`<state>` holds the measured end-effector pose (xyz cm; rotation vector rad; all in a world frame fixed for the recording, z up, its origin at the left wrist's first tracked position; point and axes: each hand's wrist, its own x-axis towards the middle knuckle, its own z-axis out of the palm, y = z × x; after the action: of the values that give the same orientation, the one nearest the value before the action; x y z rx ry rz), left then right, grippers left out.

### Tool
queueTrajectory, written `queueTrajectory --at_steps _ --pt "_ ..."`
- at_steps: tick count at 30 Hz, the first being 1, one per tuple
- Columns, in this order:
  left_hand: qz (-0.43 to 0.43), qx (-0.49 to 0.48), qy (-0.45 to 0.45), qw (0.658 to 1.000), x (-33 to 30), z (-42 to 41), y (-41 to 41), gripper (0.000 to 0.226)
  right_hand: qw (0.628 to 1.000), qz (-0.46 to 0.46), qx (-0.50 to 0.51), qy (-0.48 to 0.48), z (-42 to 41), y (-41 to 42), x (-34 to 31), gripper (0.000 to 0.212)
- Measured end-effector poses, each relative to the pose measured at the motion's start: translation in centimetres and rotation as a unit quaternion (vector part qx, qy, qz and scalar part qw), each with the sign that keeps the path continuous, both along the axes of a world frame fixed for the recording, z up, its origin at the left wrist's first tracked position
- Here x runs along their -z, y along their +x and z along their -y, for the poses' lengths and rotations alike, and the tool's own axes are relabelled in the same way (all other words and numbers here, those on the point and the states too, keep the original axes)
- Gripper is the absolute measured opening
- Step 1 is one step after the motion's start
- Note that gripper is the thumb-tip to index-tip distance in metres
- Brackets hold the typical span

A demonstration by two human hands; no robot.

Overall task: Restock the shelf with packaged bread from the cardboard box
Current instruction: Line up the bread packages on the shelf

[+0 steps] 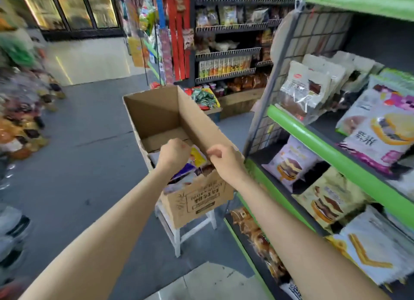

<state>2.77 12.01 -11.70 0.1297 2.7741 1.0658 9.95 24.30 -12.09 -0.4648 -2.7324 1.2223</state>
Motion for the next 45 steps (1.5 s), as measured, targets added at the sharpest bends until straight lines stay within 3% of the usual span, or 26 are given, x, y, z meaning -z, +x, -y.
queueTrajectory --at_steps 6,9,10,11,12,15,18,19,21,23,26,29,34,39,45 --pt "0.123 -0.014 -0.045 0.991 3.4 2.6 -8.8 0.020 0.993 0.114 -0.007 -0.017 2.5 -10.3 2.9 0.031" --pt "0.201 -0.010 -0.059 0.978 5.2 1.9 -11.1 0.029 0.982 0.179 -0.022 -0.046 2.6 -13.5 5.0 0.024" --pt "0.227 -0.029 -0.039 0.973 5.9 1.5 -11.8 0.032 0.980 0.192 -0.015 -0.057 2.5 -14.4 5.9 0.014" --pt "0.247 -0.047 0.000 0.968 6.7 1.3 -12.6 0.034 0.977 0.199 -0.007 -0.076 2.4 -15.3 7.2 0.018" --pt "0.262 -0.068 0.026 0.962 7.4 0.9 -13.4 0.035 0.973 0.215 -0.002 -0.087 2.0 -16.3 8.5 0.027" --pt "0.253 -0.071 0.000 0.965 9.8 0.5 -15.0 0.037 0.954 0.261 0.009 -0.149 1.6 -18.1 10.4 0.014" --pt "0.294 -0.107 -0.048 0.949 11.2 0.0 -15.7 0.043 0.928 0.315 0.020 -0.195 1.4 -19.6 12.2 0.057" --pt "0.343 -0.153 -0.018 0.927 11.2 -0.2 -16.0 0.044 0.918 0.333 0.025 -0.214 1.4 -20.1 12.9 0.063" --pt "0.371 -0.125 -0.024 0.920 11.6 -0.8 -16.9 0.047 0.894 0.368 0.027 -0.254 1.3 -20.8 14.0 0.066" --pt "0.388 -0.141 -0.028 0.910 15.9 -0.7 -18.2 0.062 0.884 0.381 0.016 -0.272 1.1 -21.3 14.9 0.065" --pt "0.418 -0.231 -0.054 0.877 27.6 -0.6 -22.3 0.113 0.892 0.369 0.003 -0.260 0.7 -22.1 15.7 0.069" --pt "0.413 -0.239 0.017 0.879 22.5 -0.2 -19.9 0.110 0.889 0.346 0.015 -0.301 0.3 -22.6 15.8 0.062" --pt "0.387 -0.239 0.138 0.880 14.8 -0.7 -18.4 0.072 0.894 0.280 0.051 -0.346 -0.3 -22.5 14.6 0.071" --pt "0.357 -0.222 0.192 0.887 10.0 0.8 -18.4 0.070 0.900 0.160 0.053 -0.403 -0.3 -21.9 10.9 0.060" --pt "0.293 -0.108 0.260 0.914 4.6 2.1 -16.5 0.071 0.907 0.070 -0.006 -0.415 -0.5 -18.9 4.0 0.050"
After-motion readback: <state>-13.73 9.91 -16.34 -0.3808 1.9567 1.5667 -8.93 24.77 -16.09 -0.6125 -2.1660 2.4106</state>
